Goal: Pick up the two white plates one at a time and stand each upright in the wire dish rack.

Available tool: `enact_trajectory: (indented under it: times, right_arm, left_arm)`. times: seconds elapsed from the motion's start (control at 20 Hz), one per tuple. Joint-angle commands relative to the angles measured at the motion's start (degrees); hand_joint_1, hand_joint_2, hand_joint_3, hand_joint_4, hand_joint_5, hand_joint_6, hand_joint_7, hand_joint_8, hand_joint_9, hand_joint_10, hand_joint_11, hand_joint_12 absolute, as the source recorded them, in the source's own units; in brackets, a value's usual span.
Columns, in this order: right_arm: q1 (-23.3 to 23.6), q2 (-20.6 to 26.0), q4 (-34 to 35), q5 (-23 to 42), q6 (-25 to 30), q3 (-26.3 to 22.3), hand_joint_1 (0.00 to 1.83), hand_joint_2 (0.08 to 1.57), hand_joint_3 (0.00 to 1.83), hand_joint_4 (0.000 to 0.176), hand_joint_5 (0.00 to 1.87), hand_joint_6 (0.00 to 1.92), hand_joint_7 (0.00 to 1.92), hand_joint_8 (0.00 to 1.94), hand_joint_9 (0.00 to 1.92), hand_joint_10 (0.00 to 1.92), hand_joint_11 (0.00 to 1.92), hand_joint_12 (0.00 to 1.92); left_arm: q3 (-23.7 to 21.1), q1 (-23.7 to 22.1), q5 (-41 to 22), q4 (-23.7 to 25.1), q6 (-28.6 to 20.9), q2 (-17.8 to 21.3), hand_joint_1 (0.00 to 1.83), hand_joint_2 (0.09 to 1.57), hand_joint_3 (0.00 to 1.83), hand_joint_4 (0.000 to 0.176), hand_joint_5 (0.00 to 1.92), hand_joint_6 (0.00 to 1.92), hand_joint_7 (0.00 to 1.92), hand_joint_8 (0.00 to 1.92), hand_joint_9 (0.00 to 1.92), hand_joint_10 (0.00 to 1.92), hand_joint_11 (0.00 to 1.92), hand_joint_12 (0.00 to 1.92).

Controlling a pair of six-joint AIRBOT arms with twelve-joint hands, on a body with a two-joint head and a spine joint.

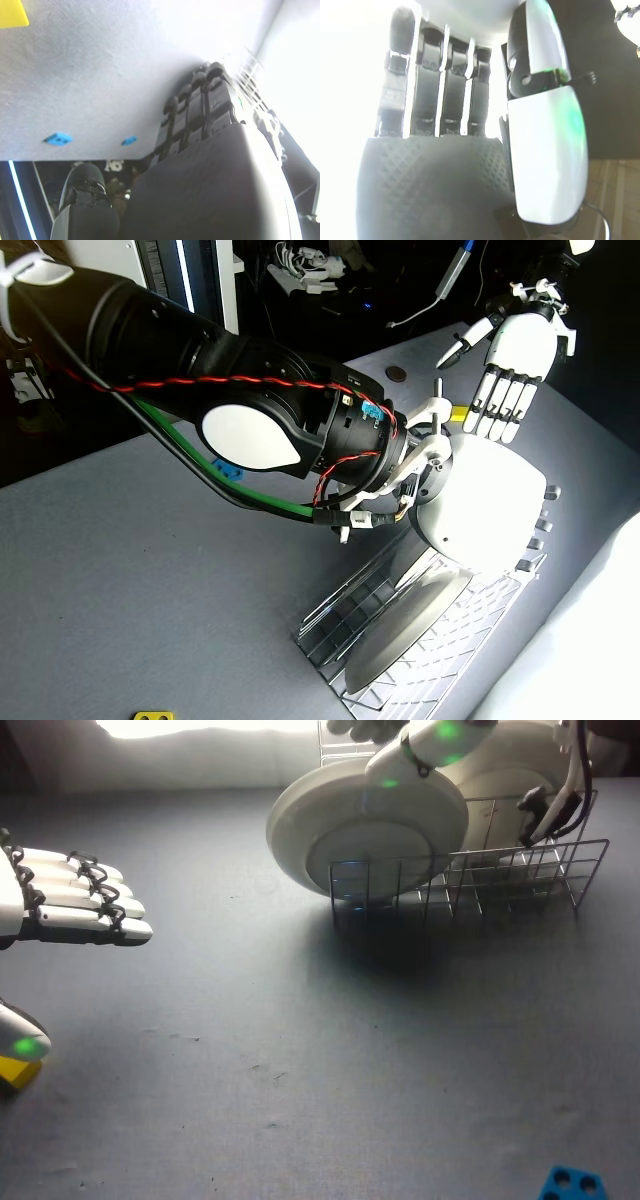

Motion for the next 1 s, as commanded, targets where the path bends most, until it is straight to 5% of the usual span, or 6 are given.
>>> enact_trajectory:
  times: [0.0, 0.45, 0.55, 0.75, 0.95]
  right_arm:
    - [1.32, 0.47, 0.45, 6.86, 0.65, -0.14, 1.22, 1.0, 0.0, 0.0, 0.84, 0.0, 0.91, 0.0, 0.91, 0.01, 0.46, 1.1]
    - [3.46, 2.23, -0.02, 10.36, -0.47, -1.51, 1.19, 0.99, 0.0, 0.0, 0.82, 0.0, 0.9, 0.01, 0.89, 0.0, 0.41, 1.15]
    - [3.38, 3.15, -5.1, 14.76, -0.49, -2.57, 1.21, 0.98, 0.0, 0.0, 0.84, 0.01, 0.91, 0.01, 0.9, 0.01, 0.44, 1.12]
    - [2.58, 5.61, -6.25, 23.48, -10.16, -6.36, 1.22, 1.0, 0.0, 0.0, 0.84, 0.01, 0.92, 0.01, 0.9, 0.01, 0.43, 1.13]
    - [1.73, 8.35, -6.32, 25.55, -14.7, -10.43, 1.2, 1.0, 0.0, 0.0, 0.85, 0.01, 0.93, 0.01, 0.91, 0.01, 0.42, 1.14]
  left_arm:
    - [-0.14, -0.33, -1.57, -3.4, -0.2, 0.29, 0.0, 1.09, 0.0, 0.0, 0.0, 0.0, 0.0, 0.0, 0.0, 0.0, 0.0, 0.0]
    - [-0.42, -0.52, -2.01, -3.4, -0.2, 0.33, 0.0, 1.1, 0.0, 0.0, 0.0, 0.0, 0.0, 0.0, 0.0, 0.0, 0.0, 0.0]
    - [-0.76, -0.57, -2.25, -3.24, -0.2, 0.4, 0.0, 1.09, 0.0, 0.0, 0.0, 0.0, 0.0, 0.0, 0.0, 0.0, 0.0, 0.0]
    - [-2.02, -2.32, -2.86, -1.52, -0.21, 0.57, 0.0, 1.09, 0.0, 0.0, 0.0, 0.0, 0.0, 0.0, 0.0, 0.0, 0.0, 0.0]
    - [-5.62, -5.11, -3.37, 1.98, -0.73, 1.33, 0.0, 1.09, 0.0, 0.0, 0.0, 0.0, 0.0, 0.0, 0.0, 0.0, 0.0, 0.0]
